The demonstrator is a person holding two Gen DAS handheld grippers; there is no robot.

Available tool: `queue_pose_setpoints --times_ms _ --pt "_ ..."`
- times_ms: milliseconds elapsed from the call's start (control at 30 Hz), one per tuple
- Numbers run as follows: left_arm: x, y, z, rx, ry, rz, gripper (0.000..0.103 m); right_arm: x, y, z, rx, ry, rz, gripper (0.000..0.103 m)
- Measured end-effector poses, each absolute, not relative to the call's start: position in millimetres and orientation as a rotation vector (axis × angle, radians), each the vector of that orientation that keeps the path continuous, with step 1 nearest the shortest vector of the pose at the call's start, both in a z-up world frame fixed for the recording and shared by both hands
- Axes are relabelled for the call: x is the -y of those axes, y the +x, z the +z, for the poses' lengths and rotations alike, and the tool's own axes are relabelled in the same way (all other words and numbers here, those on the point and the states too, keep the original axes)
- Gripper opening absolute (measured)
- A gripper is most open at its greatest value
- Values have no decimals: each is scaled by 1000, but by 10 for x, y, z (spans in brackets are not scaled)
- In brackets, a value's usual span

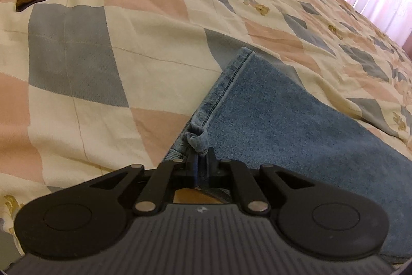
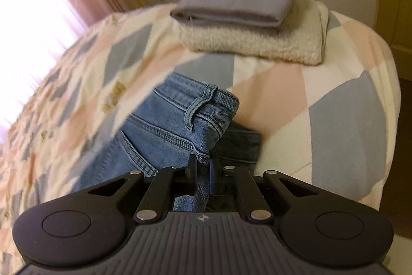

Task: Fold clothes
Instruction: 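Pull the jeans taut between both grippers and lay them down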

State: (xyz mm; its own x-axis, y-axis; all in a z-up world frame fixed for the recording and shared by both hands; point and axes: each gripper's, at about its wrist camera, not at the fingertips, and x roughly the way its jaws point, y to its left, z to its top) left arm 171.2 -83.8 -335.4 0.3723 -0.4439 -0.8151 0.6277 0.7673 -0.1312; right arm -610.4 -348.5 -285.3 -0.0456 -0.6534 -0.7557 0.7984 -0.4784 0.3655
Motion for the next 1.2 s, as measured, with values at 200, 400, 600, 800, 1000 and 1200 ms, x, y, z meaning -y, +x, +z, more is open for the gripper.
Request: queue_pose_setpoints --times_ms 200,400,600,800,1000,1200 --pt "893 1704 -3369 -965 270 -692 6 3561 -6154 -3102 -293 1211 -1753 7" --pt "1025 1582 -3357 -922 406 -683 9 3674 -6078 -3373 -415 1230 -1771 26" --pt "820 1339 -3134 -938 431 -563 11 3644 -6048 -3022 -556 1022 -1908 50" --pt "1262 691 -2910 -854 503 -781 12 3900 -5800 -2940 -633 747 -1834 50" --pt "2009 374 -3375 -892 585 -829 14 4335 -5615 -3216 -743 655 -1640 51" --pt "2209 -96 -3218 -824 711 -840 14 4104 -5586 -3007 -706 669 -1577 53"
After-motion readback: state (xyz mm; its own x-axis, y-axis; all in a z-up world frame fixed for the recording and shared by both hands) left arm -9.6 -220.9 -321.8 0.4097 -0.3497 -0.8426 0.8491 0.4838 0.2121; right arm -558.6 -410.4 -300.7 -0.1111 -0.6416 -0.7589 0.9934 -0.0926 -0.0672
